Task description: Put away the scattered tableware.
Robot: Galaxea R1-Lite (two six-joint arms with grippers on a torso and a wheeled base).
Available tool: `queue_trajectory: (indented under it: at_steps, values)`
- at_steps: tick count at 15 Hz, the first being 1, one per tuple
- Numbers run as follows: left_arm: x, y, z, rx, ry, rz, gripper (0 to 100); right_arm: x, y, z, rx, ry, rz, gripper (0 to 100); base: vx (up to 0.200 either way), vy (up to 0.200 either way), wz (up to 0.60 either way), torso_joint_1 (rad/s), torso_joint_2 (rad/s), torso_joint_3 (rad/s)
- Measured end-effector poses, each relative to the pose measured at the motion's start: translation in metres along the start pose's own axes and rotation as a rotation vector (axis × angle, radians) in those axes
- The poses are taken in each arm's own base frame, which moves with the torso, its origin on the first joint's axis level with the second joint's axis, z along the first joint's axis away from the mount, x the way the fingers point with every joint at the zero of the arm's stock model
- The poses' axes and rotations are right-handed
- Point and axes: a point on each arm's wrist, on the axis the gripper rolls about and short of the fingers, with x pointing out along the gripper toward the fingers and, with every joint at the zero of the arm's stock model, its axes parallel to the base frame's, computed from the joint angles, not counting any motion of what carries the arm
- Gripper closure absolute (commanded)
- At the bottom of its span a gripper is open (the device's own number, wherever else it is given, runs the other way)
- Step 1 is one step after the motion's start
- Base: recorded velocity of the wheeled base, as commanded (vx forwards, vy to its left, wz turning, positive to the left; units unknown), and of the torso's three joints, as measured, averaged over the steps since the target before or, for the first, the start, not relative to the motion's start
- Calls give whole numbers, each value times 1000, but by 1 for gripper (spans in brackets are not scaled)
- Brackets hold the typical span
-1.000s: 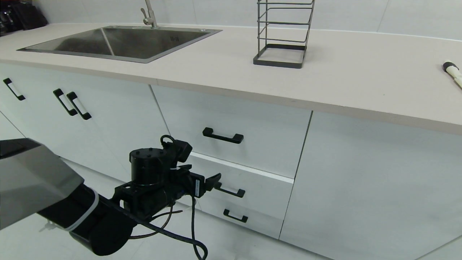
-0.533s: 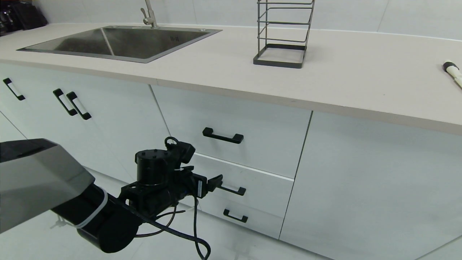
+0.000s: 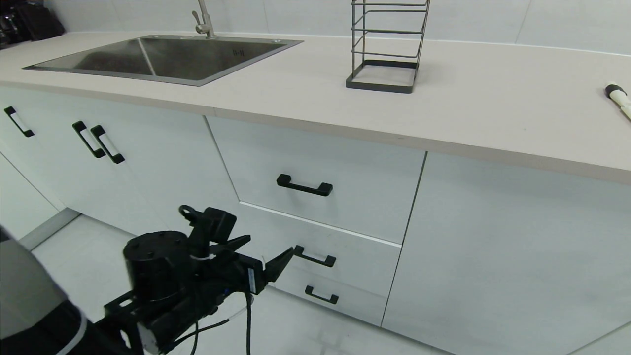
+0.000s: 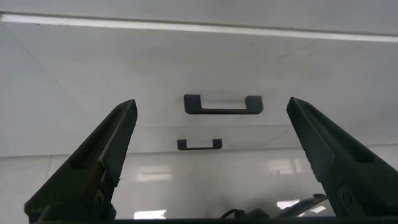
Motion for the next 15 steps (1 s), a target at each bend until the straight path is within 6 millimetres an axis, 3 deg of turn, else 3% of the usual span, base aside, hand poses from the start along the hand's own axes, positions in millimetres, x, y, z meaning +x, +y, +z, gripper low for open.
queue_trajectory:
  at_steps: [2,4,9,12,15]
  values:
    - [-30,-2,12,-6,-69,-6,0,0,0,0,-10,0,4,0,0,0,0,0,0,0]
    - [-63,1,26,-4,-158,7,0,0,0,0,-9,0,3,0,0,0,-600,0,2,7]
    - [-147,13,37,19,-330,120,0,0,0,0,-11,0,6,0,0,0,-480,2,3,1]
    - [-189,12,26,37,-338,171,0,0,0,0,-12,0,6,0,0,0,0,0,0,0]
    - [-228,6,-5,45,-280,197,0,0,0,0,-10,1,6,0,0,0,0,0,0,0]
